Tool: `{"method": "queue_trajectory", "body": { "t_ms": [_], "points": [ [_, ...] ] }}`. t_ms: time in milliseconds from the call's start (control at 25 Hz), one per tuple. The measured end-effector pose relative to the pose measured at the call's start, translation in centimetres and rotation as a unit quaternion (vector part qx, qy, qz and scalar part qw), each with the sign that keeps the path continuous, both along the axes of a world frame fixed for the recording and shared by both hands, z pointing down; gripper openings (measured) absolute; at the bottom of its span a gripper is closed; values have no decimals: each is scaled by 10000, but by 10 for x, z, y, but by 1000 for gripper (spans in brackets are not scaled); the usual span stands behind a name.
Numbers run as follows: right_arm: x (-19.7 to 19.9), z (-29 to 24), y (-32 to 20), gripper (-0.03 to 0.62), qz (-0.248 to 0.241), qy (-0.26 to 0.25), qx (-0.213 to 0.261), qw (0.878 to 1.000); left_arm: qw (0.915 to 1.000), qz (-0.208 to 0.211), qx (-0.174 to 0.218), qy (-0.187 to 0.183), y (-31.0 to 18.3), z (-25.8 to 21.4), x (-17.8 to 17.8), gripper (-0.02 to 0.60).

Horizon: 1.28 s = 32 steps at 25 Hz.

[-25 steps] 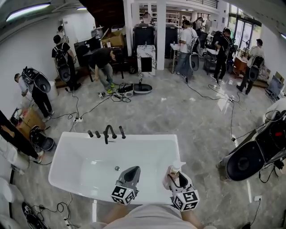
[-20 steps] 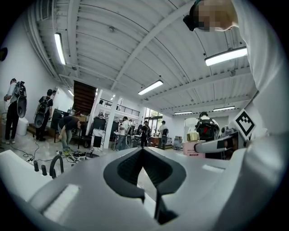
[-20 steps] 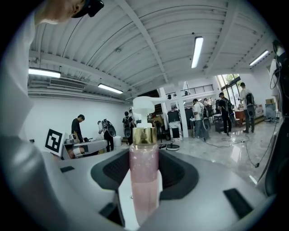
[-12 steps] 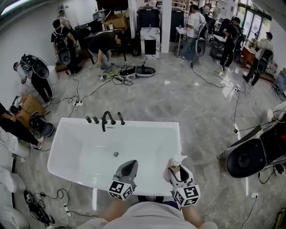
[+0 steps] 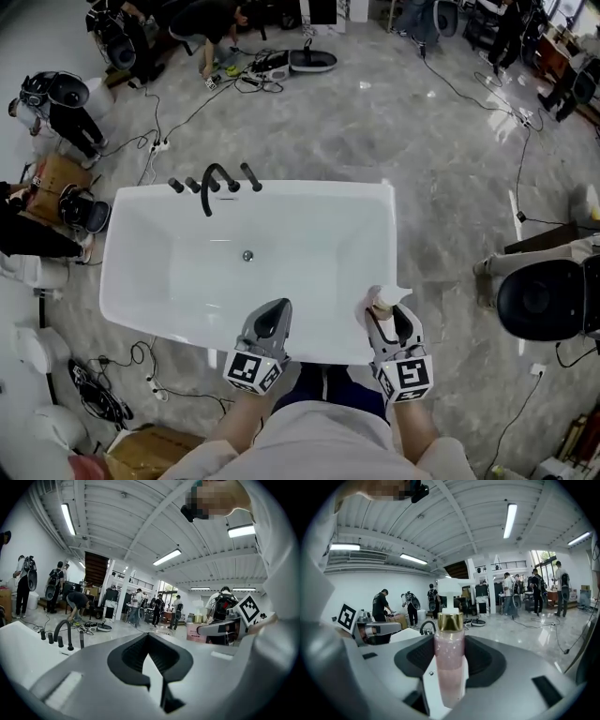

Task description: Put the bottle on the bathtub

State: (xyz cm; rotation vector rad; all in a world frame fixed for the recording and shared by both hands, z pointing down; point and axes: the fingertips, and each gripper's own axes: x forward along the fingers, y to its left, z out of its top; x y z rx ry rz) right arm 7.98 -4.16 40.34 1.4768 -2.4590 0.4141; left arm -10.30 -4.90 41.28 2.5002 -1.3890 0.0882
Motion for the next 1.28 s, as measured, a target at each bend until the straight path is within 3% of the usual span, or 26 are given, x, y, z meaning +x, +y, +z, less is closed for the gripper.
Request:
{"method": "queue_trajectory", "body": {
  "t_ms": [280, 400, 920, 1280],
  "points": [
    [1, 58, -27, 199, -32, 66, -306, 9995, 9997, -23, -244, -47, -23, 50, 4, 6],
    [3, 85, -37, 199, -51, 94, -372, 9993, 9993, -97, -345, 96, -33, 76, 6, 6],
    [4, 224, -39, 199, 161, 26, -826, 9964, 9982, -69, -595, 63, -47, 200, 7, 6],
    [1, 251, -60, 199, 195, 56, -768, 9968, 9978, -37, -658, 75, -53, 224, 9, 6]
  ]
}}
